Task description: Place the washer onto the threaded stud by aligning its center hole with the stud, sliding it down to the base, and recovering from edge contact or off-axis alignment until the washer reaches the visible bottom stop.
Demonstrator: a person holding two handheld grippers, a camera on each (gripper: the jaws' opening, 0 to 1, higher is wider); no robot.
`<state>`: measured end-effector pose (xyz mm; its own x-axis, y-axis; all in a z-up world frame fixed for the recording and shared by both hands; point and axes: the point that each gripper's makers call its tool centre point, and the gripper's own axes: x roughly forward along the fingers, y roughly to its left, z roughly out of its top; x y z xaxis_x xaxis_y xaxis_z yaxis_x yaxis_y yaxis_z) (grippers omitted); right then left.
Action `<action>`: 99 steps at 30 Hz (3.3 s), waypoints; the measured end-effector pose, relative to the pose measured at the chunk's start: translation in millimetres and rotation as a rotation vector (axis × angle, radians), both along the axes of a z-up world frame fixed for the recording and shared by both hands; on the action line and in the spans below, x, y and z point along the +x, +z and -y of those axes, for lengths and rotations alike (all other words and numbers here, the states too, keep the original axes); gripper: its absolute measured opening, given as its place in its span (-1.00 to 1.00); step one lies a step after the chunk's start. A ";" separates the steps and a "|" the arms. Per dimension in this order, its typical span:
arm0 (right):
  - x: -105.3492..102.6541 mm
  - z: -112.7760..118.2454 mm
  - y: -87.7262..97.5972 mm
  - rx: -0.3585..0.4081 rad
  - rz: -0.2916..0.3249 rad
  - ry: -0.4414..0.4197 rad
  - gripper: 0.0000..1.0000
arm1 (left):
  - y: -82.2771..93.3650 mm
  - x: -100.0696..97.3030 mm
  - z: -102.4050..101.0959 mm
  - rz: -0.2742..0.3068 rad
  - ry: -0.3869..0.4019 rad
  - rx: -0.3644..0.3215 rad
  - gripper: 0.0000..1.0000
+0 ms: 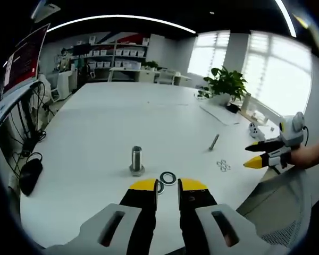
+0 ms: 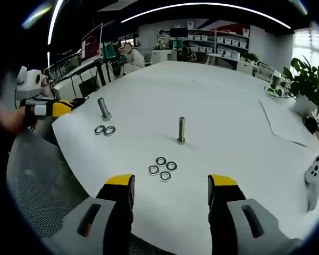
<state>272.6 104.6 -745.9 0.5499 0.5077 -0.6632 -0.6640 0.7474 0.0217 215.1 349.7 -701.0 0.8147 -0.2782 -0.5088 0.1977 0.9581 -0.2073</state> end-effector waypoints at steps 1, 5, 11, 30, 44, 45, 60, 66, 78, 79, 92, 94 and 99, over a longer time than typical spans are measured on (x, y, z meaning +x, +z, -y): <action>-0.6 -0.6 0.0 -0.008 0.005 0.007 0.16 | 0.6 0.1 -0.3 0.003 0.001 -0.002 -0.75; -2.0 -0.9 -1.9 -0.021 0.001 0.017 0.16 | 3.0 0.0 -0.9 0.013 0.003 -0.005 -0.75; -0.7 1.0 -2.0 -0.034 0.008 0.013 0.19 | 1.9 0.4 -2.5 0.004 0.013 -0.005 -0.75; -6.8 -5.3 -2.9 0.026 -0.035 0.046 0.19 | -6.6 -2.9 5.5 -0.037 -0.022 0.039 -0.75; -7.0 -7.5 0.2 0.042 -0.027 0.055 0.19 | -11.8 -3.7 5.1 -0.067 -0.018 0.049 -0.75; -7.3 -7.7 -0.1 0.038 -0.026 0.060 0.18 | -11.8 -3.7 5.1 -0.065 -0.020 0.052 -0.75; -10.2 -9.0 -2.6 0.029 -0.040 0.076 0.18 | -14.6 -4.8 3.6 -0.080 -0.020 0.054 -0.75; -10.6 -9.0 -3.8 0.023 -0.042 0.078 0.18 | -13.0 -4.8 3.7 -0.076 -0.018 0.038 -0.75; -10.1 -7.3 -4.3 0.013 -0.044 0.070 0.18 | -15.9 -4.6 4.5 -0.091 -0.021 0.032 -0.75; -9.7 -7.2 -4.3 0.014 -0.044 0.069 0.18 | -15.6 -4.6 4.9 -0.090 -0.023 0.032 -0.75; -9.0 -5.8 -3.3 0.027 -0.047 0.056 0.18 | -19.4 -6.2 4.5 -0.110 -0.022 0.034 -0.74; -8.5 -5.6 -3.3 0.029 -0.048 0.053 0.18 | -20.4 -6.4 4.4 -0.114 -0.022 0.037 -0.74; -8.8 -5.8 -3.7 0.032 -0.051 0.055 0.18 | -22.6 -6.7 2.7 -0.124 -0.019 0.043 -0.73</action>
